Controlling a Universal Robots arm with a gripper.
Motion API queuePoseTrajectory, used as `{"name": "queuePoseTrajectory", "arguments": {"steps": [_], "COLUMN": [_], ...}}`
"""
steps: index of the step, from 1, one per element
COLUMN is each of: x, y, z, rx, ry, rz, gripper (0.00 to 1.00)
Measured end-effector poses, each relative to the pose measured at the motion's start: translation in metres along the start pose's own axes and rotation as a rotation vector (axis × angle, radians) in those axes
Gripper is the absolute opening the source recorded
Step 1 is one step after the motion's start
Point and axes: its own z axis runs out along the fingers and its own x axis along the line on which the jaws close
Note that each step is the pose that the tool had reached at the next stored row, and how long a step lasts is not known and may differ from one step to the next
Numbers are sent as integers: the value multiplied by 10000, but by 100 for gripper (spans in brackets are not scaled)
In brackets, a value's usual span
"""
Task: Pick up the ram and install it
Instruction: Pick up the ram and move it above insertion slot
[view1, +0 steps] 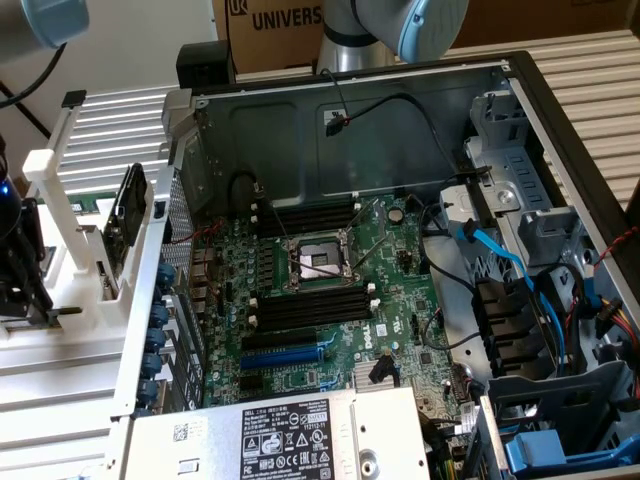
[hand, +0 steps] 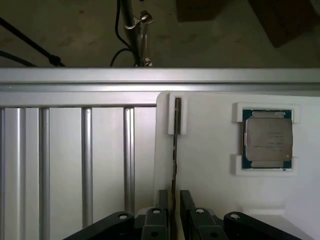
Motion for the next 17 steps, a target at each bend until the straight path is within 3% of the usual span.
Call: {"name": "queuePoseTrajectory", "arguments": {"steps": [15,17], "x": [-5,-4], "y": [0,0], "z": [36,36], "rx": [3,2], "ry": [-3,-2], "rz": [45,45], "gripper": [24,16]}}
